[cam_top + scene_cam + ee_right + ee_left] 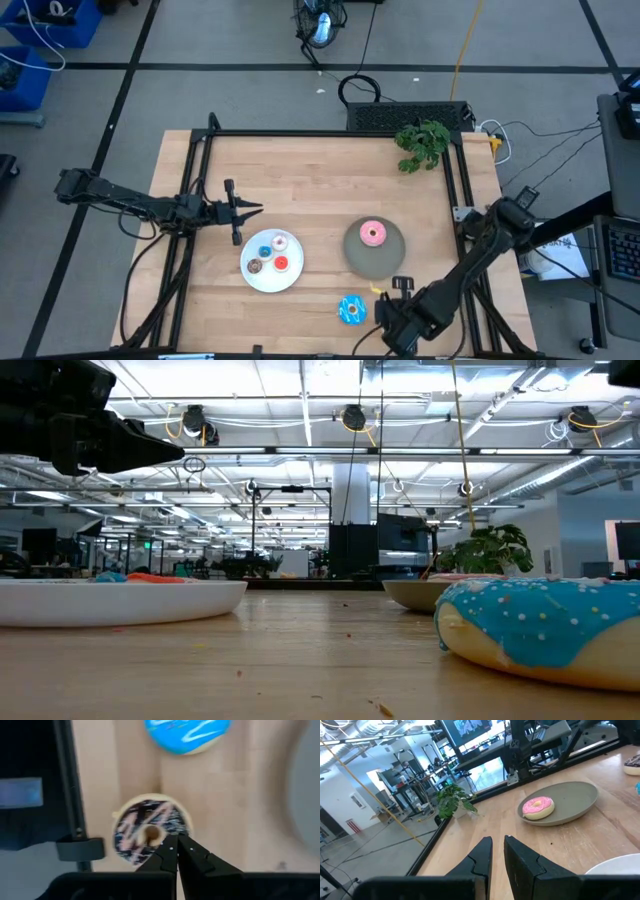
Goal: Pick & Place donuts
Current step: Put the large black donut on the gray plate
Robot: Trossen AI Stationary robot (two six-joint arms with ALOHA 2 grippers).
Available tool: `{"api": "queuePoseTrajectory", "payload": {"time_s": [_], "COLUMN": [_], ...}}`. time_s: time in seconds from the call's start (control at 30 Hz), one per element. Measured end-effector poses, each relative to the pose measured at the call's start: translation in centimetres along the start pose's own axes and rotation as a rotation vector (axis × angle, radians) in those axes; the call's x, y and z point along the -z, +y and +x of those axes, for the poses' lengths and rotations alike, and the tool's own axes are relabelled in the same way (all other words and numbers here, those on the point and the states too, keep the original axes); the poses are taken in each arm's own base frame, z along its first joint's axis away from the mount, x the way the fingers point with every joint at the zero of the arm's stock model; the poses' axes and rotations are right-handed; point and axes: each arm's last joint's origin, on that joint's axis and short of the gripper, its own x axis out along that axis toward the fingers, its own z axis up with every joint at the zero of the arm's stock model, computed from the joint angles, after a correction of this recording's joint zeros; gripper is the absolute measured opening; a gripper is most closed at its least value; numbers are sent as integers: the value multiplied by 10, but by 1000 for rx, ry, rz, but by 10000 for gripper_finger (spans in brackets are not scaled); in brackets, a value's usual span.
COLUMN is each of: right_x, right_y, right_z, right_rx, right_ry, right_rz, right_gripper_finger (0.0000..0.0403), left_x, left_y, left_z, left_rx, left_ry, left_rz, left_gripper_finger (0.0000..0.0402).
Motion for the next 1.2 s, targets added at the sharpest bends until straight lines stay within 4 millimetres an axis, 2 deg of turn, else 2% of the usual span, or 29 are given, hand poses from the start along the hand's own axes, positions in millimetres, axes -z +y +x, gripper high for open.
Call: {"api": "queuePoseTrajectory", "payload": {"time_s": [0.17, 0.97, 1.07, 1.2], "right_x": [0, -2, -2, -2], "right_y": [6, 7, 6, 6], "right_z": [11, 11, 11, 11], "right_rx": [-19, -21, -6, -2], "right_ry": [23, 11, -6, -10], "right_rz": [-11, -41, -57, -82], "right_gripper_finger": [0, 60, 77, 119], "left_x": [0, 0, 0, 0], "left_y": [0, 0, 0, 0], "left_z": [0, 0, 0, 0], "left_rx": [0, 0, 0, 0], "left_ry": [0, 0, 1, 1], "left_rz": [-2, 16, 16, 16], "left_gripper_finger": [56, 56, 56, 56]}}
